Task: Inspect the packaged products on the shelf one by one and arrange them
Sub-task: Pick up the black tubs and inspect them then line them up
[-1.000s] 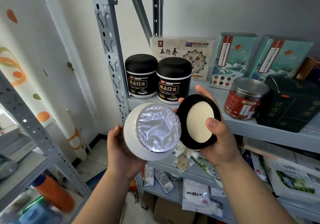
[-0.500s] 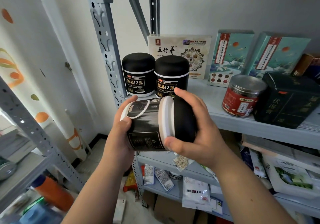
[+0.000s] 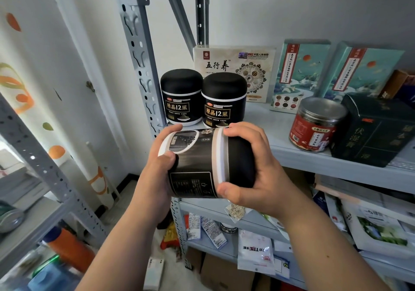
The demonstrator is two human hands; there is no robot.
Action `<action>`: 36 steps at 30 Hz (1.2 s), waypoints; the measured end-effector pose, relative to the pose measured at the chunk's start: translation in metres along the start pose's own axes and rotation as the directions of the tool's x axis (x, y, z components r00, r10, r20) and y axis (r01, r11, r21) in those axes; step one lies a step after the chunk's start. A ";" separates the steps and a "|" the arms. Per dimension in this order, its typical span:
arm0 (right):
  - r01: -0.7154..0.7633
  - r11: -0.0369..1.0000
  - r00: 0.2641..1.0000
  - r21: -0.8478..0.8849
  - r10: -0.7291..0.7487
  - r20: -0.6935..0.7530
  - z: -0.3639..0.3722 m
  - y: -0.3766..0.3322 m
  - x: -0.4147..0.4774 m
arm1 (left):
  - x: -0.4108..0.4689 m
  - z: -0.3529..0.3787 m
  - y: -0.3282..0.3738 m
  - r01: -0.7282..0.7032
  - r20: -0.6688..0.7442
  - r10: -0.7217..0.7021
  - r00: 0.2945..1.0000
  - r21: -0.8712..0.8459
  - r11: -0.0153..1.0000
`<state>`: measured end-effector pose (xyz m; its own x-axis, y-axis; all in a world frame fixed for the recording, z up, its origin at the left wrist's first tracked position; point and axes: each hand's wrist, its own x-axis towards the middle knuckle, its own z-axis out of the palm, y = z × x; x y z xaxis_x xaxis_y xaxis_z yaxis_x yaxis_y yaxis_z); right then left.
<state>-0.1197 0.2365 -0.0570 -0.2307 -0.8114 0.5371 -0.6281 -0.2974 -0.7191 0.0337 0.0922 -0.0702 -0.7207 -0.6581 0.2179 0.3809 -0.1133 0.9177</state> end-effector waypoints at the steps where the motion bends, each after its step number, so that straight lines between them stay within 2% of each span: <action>1: 0.007 1.000 1.000 -0.001 -0.007 0.006 -0.001 0.000 0.000 | 0.000 -0.001 0.000 0.016 -0.004 -0.016 1.000 0.003 1.000; 7: 0.038 0.999 0.998 -0.025 -0.037 0.048 -0.001 -0.001 -0.001 | -0.002 -0.002 0.002 0.054 0.004 -0.054 0.999 0.003 0.999; 11: 0.049 0.998 0.999 -0.038 -0.049 -0.008 0.005 -0.001 -0.002 | -0.002 0.000 0.002 0.064 -0.011 -0.064 0.998 -0.012 0.998; 19: -0.027 0.999 0.999 -0.035 0.026 -0.027 0.004 -0.006 -0.005 | -0.007 0.004 0.002 0.065 -0.046 -0.064 0.997 0.028 0.997; 21: -0.164 0.984 0.985 0.073 0.167 -0.045 0.007 -0.009 -0.003 | -0.009 0.004 0.003 0.027 -0.037 -0.024 0.999 0.081 0.996; 22: -0.266 0.944 0.961 0.195 0.276 -0.026 0.010 -0.010 -0.002 | -0.010 0.003 0.004 0.000 -0.025 0.003 1.000 0.115 0.993; 23: -0.376 0.862 0.922 0.339 0.384 0.046 0.011 -0.010 -0.001 | -0.010 0.002 0.005 -0.022 -0.017 0.025 1.000 0.139 0.990; 24: -0.439 0.769 0.893 0.465 0.432 0.130 0.011 -0.009 -0.004 | -0.009 0.001 0.006 -0.040 -0.011 0.042 0.999 0.142 0.989; 25: -0.439 0.730 0.893 0.524 0.417 0.167 0.011 -0.008 -0.007 | -0.009 -0.001 0.007 -0.053 -0.008 0.054 0.998 0.124 0.991; 26: -0.395 0.769 0.916 0.503 0.370 0.153 0.009 -0.007 -0.008 | -0.008 -0.001 0.008 -0.058 -0.008 0.059 0.998 0.094 0.994; 29: -0.203 0.961 0.977 0.188 0.186 0.104 0.002 -0.010 -0.010 | -0.007 -0.003 0.009 -0.051 -0.010 0.052 0.999 0.069 0.996; 31: -0.127 0.991 0.987 0.034 0.123 0.107 -0.001 -0.010 -0.009 | -0.009 -0.003 0.007 -0.049 -0.011 0.050 0.999 0.087 0.995; 33: -0.184 0.979 0.982 0.091 0.179 0.052 0.001 -0.008 -0.006 | -0.012 -0.001 0.006 -0.065 -0.014 0.067 0.998 0.117 0.991; 36: -0.366 0.883 0.927 0.295 0.372 0.037 0.004 -0.006 -0.003 | -0.015 0.005 0.005 -0.115 0.001 0.118 0.993 0.199 0.973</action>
<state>-0.1124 0.2383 -0.0564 -0.4200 -0.8819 0.2141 -0.2508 -0.1139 -0.9613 0.0433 0.1053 -0.0676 -0.6716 -0.6660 0.3246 0.3385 0.1139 0.9340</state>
